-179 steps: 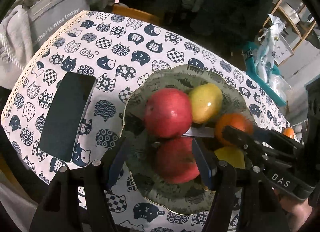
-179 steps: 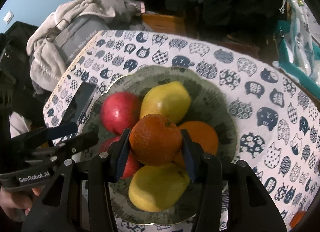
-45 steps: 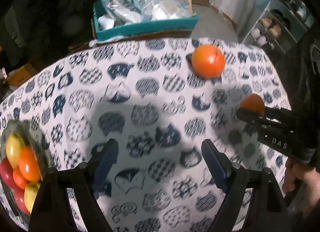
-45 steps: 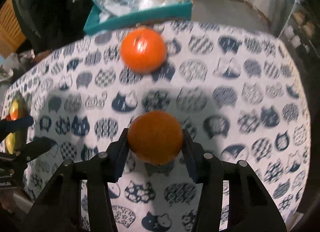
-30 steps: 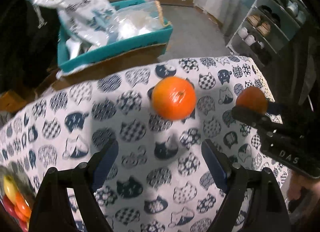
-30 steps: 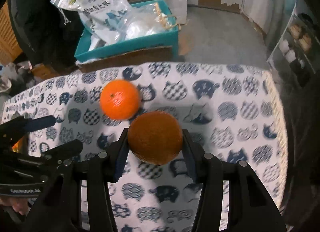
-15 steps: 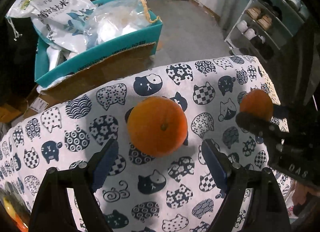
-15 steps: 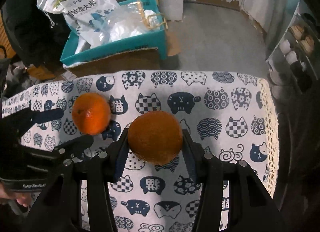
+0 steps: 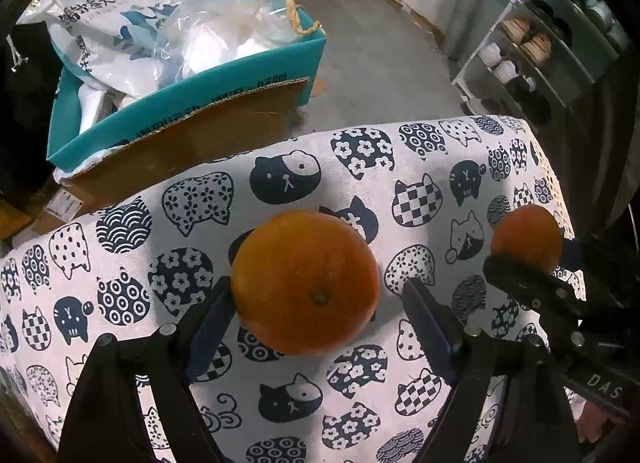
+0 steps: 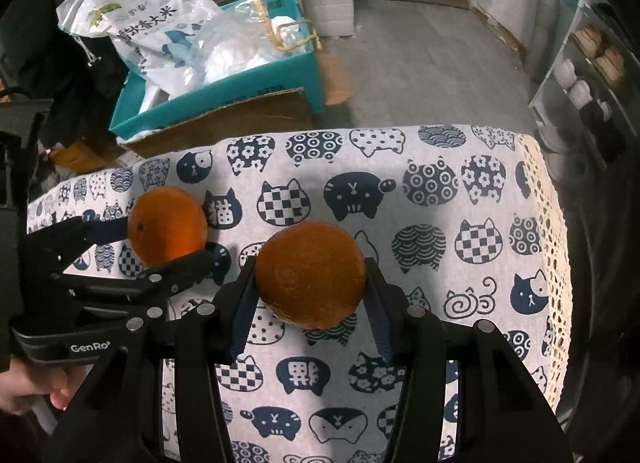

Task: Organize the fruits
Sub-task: 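Lift the orange with the right tool while the left tool grasps the other orange, then lift the orange with the left tool while the right tool carries its orange toward the bowl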

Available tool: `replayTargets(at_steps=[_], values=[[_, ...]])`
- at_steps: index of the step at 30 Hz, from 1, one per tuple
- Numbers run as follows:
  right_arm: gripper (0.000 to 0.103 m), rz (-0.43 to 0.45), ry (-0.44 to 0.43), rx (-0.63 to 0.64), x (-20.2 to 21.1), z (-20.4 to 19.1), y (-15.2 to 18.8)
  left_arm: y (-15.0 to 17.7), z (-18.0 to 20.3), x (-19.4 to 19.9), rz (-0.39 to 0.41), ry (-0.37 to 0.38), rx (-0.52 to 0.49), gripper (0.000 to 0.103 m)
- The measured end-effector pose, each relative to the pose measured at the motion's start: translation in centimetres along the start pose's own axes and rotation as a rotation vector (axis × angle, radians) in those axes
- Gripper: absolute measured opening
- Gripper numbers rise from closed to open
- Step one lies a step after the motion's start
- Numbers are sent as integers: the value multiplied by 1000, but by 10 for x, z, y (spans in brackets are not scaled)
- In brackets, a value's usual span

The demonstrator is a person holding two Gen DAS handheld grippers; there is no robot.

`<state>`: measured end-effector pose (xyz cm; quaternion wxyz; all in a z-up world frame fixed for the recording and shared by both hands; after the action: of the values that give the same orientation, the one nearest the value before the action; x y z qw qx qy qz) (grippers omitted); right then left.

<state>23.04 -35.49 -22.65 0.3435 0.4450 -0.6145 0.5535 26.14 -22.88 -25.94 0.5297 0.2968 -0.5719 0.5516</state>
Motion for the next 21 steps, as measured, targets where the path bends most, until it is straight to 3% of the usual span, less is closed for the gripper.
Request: replayTargets(at_steps=[2, 6, 12, 21], values=[[50, -1, 0, -3, -1, 1, 0, 0, -3, -2, 1, -18, -1, 71], [50, -2, -1, -5, -2, 0, 1, 0, -7, -1, 8, 7, -4, 70], [50, 12, 1, 4, 2, -5, 1, 11, -7, 11, 26, -13, -38, 70], [50, 57, 8, 46, 26, -24, 2, 25, -7, 55, 92, 5, -43, 70]])
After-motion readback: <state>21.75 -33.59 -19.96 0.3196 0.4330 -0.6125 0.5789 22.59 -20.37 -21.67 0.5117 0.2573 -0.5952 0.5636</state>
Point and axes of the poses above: each gripper's, at about its wrist camera, not at the fingertips, and x roughly against the way its jaws point, z to its right, y to its underside, the point moved 4 cm from there along -x, roughly the way its jaws point, and after that the axes turned 1 degree about -z, right-handed, at the moved point
